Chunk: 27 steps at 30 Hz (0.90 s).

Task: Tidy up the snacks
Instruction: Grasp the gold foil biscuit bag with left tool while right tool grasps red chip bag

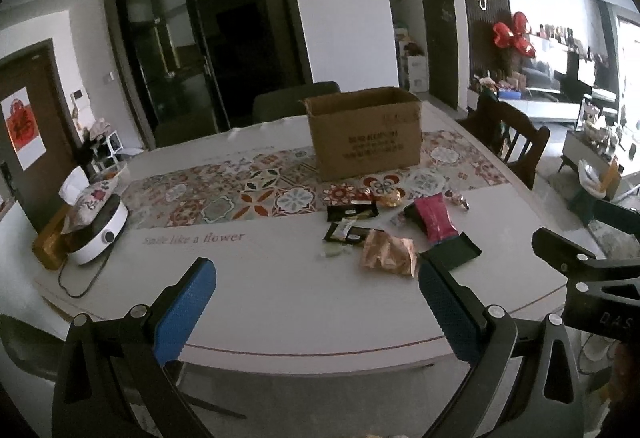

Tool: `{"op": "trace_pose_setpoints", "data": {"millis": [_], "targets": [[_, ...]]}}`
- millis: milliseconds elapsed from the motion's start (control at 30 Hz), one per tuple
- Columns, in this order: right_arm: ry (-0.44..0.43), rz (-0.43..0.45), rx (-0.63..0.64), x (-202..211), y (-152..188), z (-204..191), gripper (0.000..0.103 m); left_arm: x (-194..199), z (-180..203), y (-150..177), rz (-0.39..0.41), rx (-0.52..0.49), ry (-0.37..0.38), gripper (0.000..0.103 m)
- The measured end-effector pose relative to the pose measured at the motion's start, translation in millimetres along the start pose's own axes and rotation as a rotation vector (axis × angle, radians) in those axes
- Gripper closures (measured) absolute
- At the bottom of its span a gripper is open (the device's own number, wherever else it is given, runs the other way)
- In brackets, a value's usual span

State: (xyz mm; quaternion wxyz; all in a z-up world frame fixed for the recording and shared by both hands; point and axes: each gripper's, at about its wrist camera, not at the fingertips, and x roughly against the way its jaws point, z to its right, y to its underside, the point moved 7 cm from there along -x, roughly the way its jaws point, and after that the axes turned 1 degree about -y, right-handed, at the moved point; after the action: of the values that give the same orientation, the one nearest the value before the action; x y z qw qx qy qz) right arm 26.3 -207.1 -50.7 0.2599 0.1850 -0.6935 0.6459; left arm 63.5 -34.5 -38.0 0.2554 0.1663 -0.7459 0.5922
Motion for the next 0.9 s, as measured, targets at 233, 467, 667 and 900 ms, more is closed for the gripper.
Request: {"op": "trace_pose_setpoints", "data": {"millis": [233,467,667,900], "targets": [[-0.002,-0.041,-0.009,-33.3,-8.7,5.6,0.001,-35.9,12.1,-6.0,-0.032,-0.02,0.043,0.004],[0.003,-0.091,0.005,-88.4,-33.0,3.1,0.002,-91.3,23.2,-21.9,-0.075,-0.048,0.13,0.01],[0.002,-0.159,0.01,-137.8,-43.7,-0.9,0.008,-140.4,38.1,-22.8,-0.164,-0.061,0.216,0.014],[-0.046,-0.277,0.043,-186.9,-34.4,3.4,0.014,-179.4,63.2,-3.5,-0.315,-0.006,0.254,0.017]]}}
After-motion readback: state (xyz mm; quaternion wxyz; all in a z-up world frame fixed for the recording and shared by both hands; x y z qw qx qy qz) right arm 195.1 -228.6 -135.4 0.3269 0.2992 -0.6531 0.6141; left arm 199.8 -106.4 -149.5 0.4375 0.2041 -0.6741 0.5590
